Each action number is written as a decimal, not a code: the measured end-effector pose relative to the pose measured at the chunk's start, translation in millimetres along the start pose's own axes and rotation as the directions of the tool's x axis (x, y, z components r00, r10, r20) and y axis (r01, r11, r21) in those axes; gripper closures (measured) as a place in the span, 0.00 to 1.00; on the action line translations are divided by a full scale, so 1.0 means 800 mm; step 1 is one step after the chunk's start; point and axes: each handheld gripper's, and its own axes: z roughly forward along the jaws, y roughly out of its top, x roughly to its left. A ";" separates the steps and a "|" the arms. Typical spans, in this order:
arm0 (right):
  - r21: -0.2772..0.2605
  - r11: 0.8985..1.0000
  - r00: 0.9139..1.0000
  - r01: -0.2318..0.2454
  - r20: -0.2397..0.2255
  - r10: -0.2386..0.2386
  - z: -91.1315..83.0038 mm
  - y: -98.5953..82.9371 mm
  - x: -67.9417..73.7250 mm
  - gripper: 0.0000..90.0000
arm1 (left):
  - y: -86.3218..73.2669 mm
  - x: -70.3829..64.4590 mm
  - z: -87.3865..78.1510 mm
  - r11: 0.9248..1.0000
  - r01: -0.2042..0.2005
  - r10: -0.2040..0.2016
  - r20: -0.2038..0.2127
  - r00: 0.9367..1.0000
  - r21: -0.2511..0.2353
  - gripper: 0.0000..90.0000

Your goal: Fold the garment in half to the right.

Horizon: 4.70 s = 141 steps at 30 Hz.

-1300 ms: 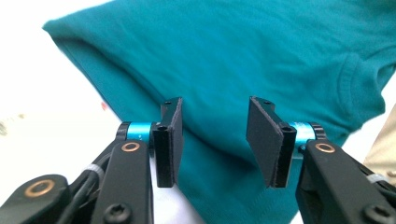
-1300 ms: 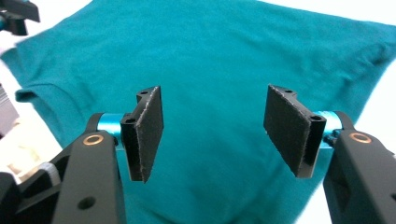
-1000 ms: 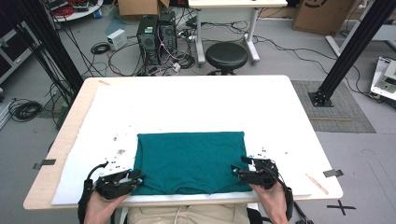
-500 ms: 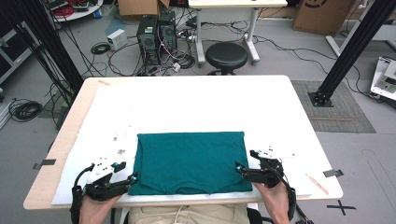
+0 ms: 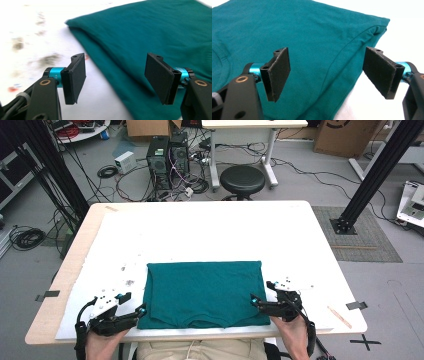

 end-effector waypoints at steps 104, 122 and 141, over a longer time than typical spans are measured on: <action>0.207 0.892 0.881 0.402 -0.354 -0.315 0.348 0.208 0.224 0.68 | -0.024 -0.027 0.026 0.997 0.034 -0.038 0.047 0.998 0.076 0.92; 0.207 0.900 0.883 0.384 -0.366 -0.292 0.343 0.212 0.224 0.93 | -0.022 -0.020 0.020 0.993 0.100 -0.105 0.083 0.991 0.055 0.92; 0.066 0.939 0.862 0.337 -0.422 -0.280 0.320 0.263 0.240 0.93 | 0.003 0.007 -0.043 0.994 0.091 -0.090 0.020 0.996 -0.068 0.95</action>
